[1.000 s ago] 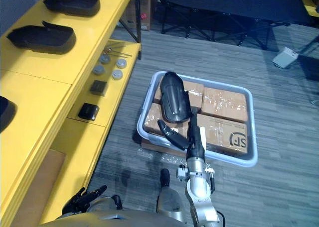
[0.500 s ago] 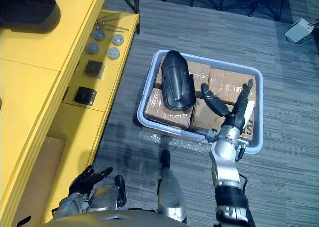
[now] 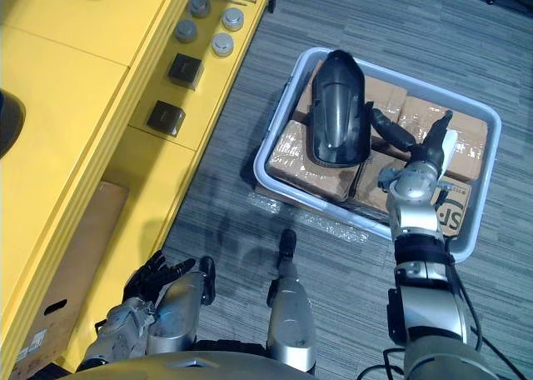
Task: Walk over and take three plastic housings, then place them on the shelf
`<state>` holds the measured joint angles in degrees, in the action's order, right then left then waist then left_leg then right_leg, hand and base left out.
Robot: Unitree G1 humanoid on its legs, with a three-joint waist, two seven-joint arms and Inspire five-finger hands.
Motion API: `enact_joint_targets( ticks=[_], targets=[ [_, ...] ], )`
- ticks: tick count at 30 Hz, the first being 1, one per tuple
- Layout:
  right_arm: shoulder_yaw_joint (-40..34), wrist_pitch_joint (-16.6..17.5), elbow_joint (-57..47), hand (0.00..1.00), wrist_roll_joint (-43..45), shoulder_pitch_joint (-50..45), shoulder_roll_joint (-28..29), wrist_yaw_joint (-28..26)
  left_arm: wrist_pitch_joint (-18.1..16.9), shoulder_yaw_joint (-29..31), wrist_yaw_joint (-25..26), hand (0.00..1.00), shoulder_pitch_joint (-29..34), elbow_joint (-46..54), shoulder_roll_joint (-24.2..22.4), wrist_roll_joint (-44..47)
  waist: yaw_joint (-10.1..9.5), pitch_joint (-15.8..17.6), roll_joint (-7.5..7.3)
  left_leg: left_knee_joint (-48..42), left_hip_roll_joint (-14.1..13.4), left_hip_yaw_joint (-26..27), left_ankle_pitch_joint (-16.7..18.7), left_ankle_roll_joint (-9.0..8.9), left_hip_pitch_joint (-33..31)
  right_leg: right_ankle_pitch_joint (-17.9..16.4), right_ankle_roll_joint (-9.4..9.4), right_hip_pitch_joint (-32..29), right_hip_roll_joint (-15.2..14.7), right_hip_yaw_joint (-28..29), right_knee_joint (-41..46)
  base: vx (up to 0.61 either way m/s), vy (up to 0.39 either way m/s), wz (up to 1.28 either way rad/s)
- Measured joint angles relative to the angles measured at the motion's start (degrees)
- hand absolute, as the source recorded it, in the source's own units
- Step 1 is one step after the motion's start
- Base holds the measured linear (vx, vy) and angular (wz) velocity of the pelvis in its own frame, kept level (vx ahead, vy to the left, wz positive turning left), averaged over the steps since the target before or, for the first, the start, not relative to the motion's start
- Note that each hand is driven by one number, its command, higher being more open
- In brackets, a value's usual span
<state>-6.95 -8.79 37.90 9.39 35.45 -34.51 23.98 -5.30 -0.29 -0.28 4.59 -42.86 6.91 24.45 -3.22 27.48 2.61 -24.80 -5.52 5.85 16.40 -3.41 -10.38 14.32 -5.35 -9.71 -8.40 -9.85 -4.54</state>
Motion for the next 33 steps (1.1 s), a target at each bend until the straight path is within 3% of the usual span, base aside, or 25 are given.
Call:
enact_joint_targets(
  ticks=[7,17,23,24,33],
  targets=[
    [5.0,-3.5,4.3,1.0,-2.4,4.8,-4.2,-2.8,-1.0,-1.7,0.1,1.0,-0.2,0.5,0.0,1.2,-1.34,0.9,1.15,-1.2,0.1,-0.9,0.2,0.09,-1.5,0.3,0.04,-0.4,-0.2,-1.0,0.0,-0.05,0.017,0.05],
    [11.9,-11.5,12.5,1.0,-10.9,13.3,-8.8,-7.2,-1.2,-4.5,0.8,1.0,-0.3,1.3,0.2,4.9,-1.98,1.9,2.75,-2.5,0.5,-2.6,0.2,0.17,-3.3,0.4,0.04,-0.6,-0.5,-2.7,0.0,-0.04,0.03,0.08],
    [14.4,-13.9,18.0,1.0,-10.9,17.9,-12.8,-7.1,-2.2,-7.2,0.9,1.0,-0.3,2.0,0.1,6.8,-3.25,2.3,5.0,-3.0,0.9,-3.9,-0.1,0.47,-5.2,0.5,-0.02,-1.6,-0.9,-4.0,0.0,-0.04,0.037,0.1],
    [15.2,-14.4,18.4,0.0,-10.9,19.0,-13.2,-7.1,-2.2,-7.3,1.0,1.0,-0.3,2.0,0.0,7.0,-3.54,2.3,5.29,-3.0,0.9,-3.9,-0.1,0.48,-5.2,0.5,-0.03,-1.7,-0.9,-4.1,0.0,-0.05,0.055,0.03],
    [21.2,-16.4,21.1,0.0,-13.7,22.5,-17.6,-5.8,-4.7,-10.0,1.7,1.0,-0.3,2.3,-0.1,9.5,-5.67,2.4,6.95,-3.0,1.2,-4.7,-0.3,0.58,-7.3,0.6,-0.03,-3.3,-1.1,-5.4,0.0,-0.04,0.049,0.04]
  ],
)
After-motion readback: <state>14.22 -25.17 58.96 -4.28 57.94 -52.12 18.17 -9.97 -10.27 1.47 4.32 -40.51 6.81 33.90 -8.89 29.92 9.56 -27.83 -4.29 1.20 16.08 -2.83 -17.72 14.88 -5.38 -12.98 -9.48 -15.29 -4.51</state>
